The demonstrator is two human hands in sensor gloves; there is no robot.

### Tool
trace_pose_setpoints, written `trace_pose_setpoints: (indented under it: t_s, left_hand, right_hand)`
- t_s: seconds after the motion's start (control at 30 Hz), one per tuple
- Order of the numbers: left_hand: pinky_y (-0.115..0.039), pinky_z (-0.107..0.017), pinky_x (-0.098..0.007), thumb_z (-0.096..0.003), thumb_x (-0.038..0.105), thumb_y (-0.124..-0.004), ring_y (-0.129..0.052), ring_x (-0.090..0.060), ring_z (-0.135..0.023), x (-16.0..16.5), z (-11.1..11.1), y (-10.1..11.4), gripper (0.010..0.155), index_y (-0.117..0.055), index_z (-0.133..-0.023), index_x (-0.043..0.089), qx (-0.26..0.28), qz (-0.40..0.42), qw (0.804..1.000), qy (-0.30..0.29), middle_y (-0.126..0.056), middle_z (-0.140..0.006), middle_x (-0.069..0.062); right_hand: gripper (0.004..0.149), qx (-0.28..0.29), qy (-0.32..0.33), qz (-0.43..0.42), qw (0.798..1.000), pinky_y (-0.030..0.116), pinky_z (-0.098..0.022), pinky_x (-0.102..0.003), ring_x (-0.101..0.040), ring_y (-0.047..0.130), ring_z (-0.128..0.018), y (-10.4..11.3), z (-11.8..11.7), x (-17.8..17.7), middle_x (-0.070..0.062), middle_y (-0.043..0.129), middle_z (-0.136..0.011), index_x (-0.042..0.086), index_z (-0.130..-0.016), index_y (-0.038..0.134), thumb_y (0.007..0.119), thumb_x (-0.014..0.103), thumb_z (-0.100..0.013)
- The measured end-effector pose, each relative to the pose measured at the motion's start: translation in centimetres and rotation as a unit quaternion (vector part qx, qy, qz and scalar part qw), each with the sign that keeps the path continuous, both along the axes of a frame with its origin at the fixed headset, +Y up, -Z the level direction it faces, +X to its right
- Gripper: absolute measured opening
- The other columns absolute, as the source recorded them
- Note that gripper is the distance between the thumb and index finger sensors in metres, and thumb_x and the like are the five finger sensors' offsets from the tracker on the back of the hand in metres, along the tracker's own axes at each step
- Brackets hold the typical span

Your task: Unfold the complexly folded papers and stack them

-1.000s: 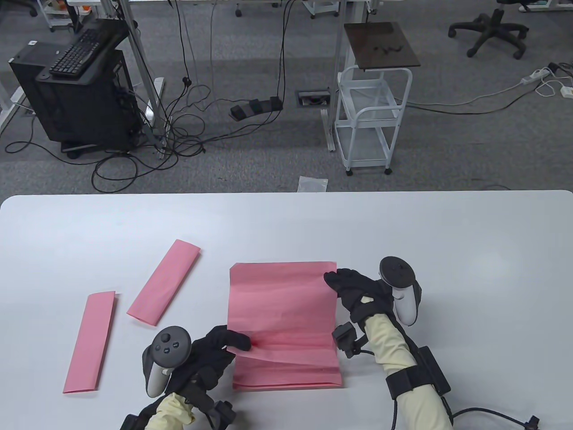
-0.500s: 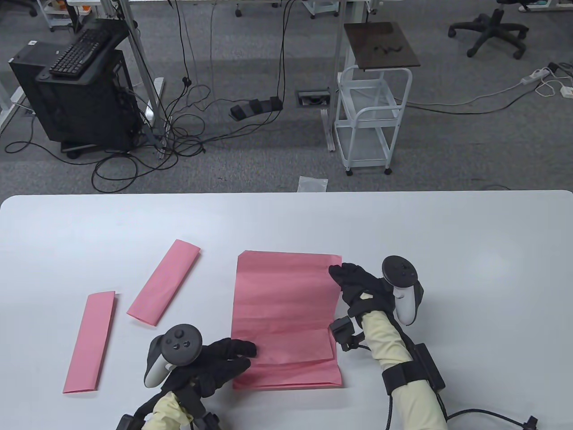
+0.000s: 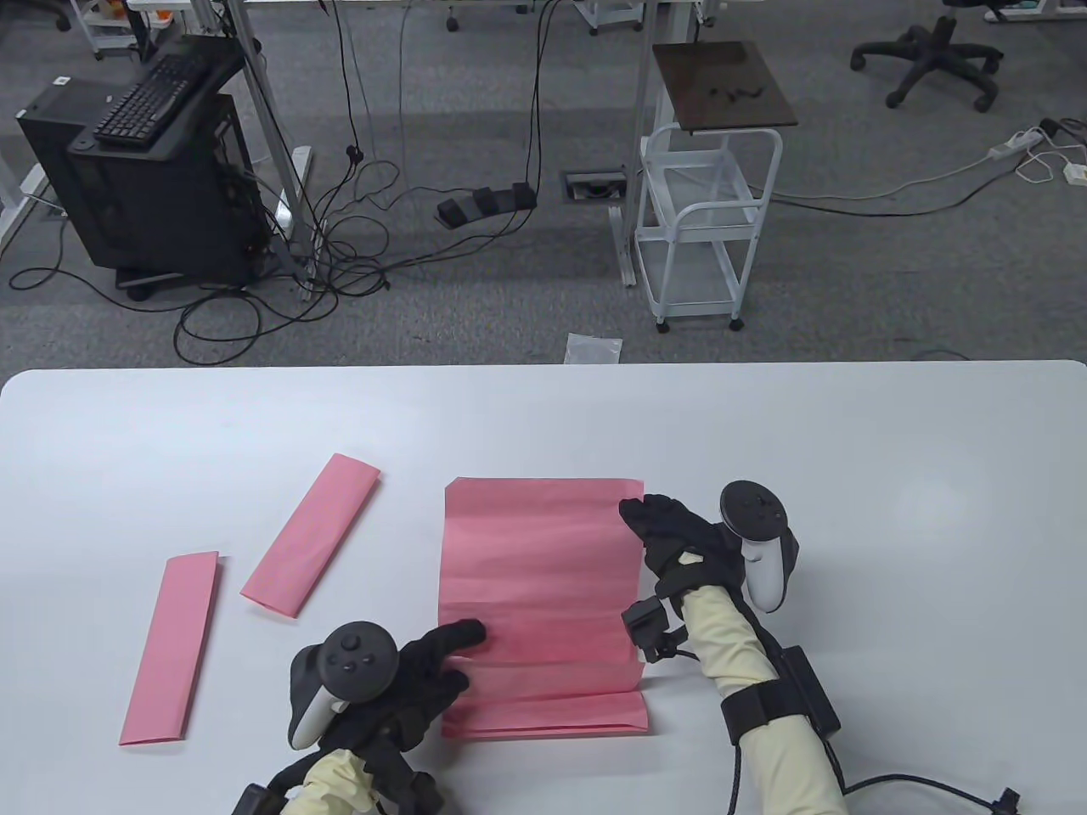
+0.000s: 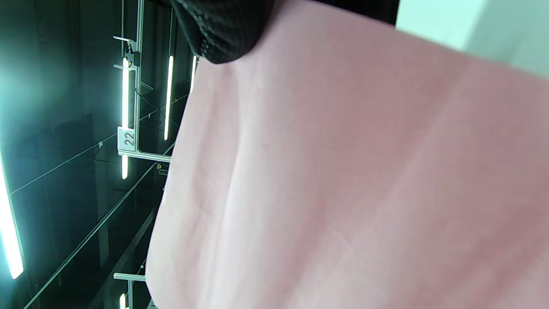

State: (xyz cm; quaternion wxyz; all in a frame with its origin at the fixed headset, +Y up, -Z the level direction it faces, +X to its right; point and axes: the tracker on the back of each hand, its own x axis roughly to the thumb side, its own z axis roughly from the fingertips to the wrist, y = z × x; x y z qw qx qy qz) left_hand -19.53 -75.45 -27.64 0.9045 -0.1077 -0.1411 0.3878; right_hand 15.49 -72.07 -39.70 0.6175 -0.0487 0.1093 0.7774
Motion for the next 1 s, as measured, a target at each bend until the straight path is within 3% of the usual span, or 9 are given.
trace_pose_setpoints:
  t_s: [0.03,0.07,0.1,0.2,0.53,0.7,0.83,0.9,1.0]
  left_hand:
    - [-0.044,-0.08,-0.055,-0.0538,0.032,-0.074,-0.079,-0.031,-0.098,0.0,0.1,0.0,0.038,-0.077,-0.091,0.035,0.002,-0.004,1.0,0.002,-0.081,-0.098,0.001]
    - [-0.034,-0.079,-0.06,-0.0542,0.035,-0.074,-0.05,-0.044,-0.109,0.3,0.2,-0.1,0.038,-0.078,-0.092,0.034,0.003,-0.01,1.0,-0.006,-0.049,-0.119,-0.01]
    - [-0.021,-0.077,-0.063,-0.0551,0.035,-0.072,-0.021,-0.049,-0.109,0.3,0.3,-0.1,0.039,-0.075,-0.094,0.035,0.004,-0.017,1.0,-0.009,-0.02,-0.122,-0.014]
    - [-0.003,-0.075,-0.057,-0.056,0.036,-0.07,0.012,-0.036,-0.103,0.5,0.2,0.2,0.039,-0.072,-0.095,0.036,0.037,-0.04,0.998,-0.037,0.006,-0.116,0.004]
    - [0.003,-0.07,-0.058,-0.0561,0.037,-0.07,0.014,-0.036,-0.101,0.5,-0.3,-1.4,0.044,-0.074,-0.098,0.025,-0.079,-0.032,0.987,-0.134,-0.004,-0.119,-0.002]
    - [0.006,-0.067,-0.059,-0.0566,0.056,-0.057,0.017,-0.037,-0.1,0.6,-0.3,-2.0,0.062,-0.075,-0.1,0.014,-0.107,-0.029,0.984,-0.14,-0.003,-0.12,-0.005]
    - [0.005,-0.068,-0.058,-0.0584,0.043,-0.064,0.014,-0.037,-0.102,1.4,-0.2,-2.1,0.049,-0.076,-0.098,0.017,-0.106,-0.067,0.982,-0.143,-0.006,-0.12,-0.005]
    - [0.005,-0.068,-0.058,-0.0583,0.038,-0.066,0.012,-0.037,-0.102,2.1,-0.1,-2.4,0.047,-0.063,-0.104,0.026,-0.111,-0.104,0.976,-0.156,-0.001,-0.118,-0.004]
    - [0.005,-0.068,-0.058,-0.0584,0.04,-0.066,0.013,-0.037,-0.102,2.9,0.0,-3.4,0.064,-0.033,-0.112,0.033,-0.129,-0.159,0.966,-0.16,0.007,-0.115,-0.001]
  right_hand:
    - [0.038,-0.001,-0.001,0.001,1.0,0.031,-0.073,-0.064,-0.034,0.08,-0.078,0.0,0.0,0.0,-0.011,0.092,-0.061,0.006,-0.076,0.084,0.073,0.034,-0.052]
    - [0.038,-0.004,-0.003,0.002,1.0,0.031,-0.073,-0.064,-0.034,0.08,-0.078,-0.2,-0.1,0.1,-0.011,0.092,-0.061,0.006,-0.076,0.084,0.073,0.034,-0.052]
    - [0.038,-0.006,-0.004,0.004,1.0,0.031,-0.073,-0.064,-0.034,0.08,-0.078,-0.3,-0.1,0.1,-0.011,0.092,-0.061,0.006,-0.076,0.084,0.073,0.034,-0.052]
    - [0.038,-0.012,-0.008,0.013,1.0,0.031,-0.073,-0.064,-0.034,0.08,-0.078,-0.7,-0.2,0.0,-0.011,0.091,-0.062,0.006,-0.076,0.084,0.073,0.034,-0.052]
    - [0.038,-0.032,-0.003,0.023,0.999,0.031,-0.073,-0.064,-0.034,0.08,-0.078,-2.2,-0.7,-0.9,-0.011,0.091,-0.062,0.006,-0.076,0.084,0.073,0.034,-0.052]
    - [0.038,-0.038,-0.003,0.027,0.999,0.032,-0.073,-0.064,-0.034,0.08,-0.077,-2.7,-0.7,-1.2,-0.011,0.092,-0.061,0.006,-0.076,0.084,0.073,0.034,-0.052]
    - [0.038,-0.041,-0.002,0.028,0.999,0.032,-0.073,-0.064,-0.034,0.08,-0.077,-2.9,-0.7,-1.2,-0.011,0.092,-0.061,0.006,-0.076,0.084,0.073,0.034,-0.052]
    - [0.038,-0.043,-0.002,0.03,0.999,0.032,-0.073,-0.064,-0.034,0.08,-0.077,-2.8,-0.7,-1.2,-0.011,0.091,-0.062,0.006,-0.076,0.084,0.073,0.034,-0.052]
    - [0.038,-0.046,-0.005,0.033,0.998,0.031,-0.073,-0.064,-0.034,0.08,-0.078,-2.9,-0.7,-1.2,-0.011,0.092,-0.062,0.007,-0.077,0.084,0.073,0.034,-0.052]
